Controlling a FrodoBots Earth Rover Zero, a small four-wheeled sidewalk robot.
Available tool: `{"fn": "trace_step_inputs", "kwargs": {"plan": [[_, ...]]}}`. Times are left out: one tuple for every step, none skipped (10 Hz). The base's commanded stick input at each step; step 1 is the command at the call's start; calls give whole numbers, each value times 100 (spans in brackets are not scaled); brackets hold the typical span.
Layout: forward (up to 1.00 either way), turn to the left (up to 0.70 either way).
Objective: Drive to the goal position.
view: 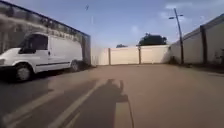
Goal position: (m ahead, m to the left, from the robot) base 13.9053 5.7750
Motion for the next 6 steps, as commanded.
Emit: {"fn": "trace_step_inputs", "kwargs": {"plan": [[100, 0], [100, 0], [100, 0], [100, 0], [100, 0], [100, 0]]}}
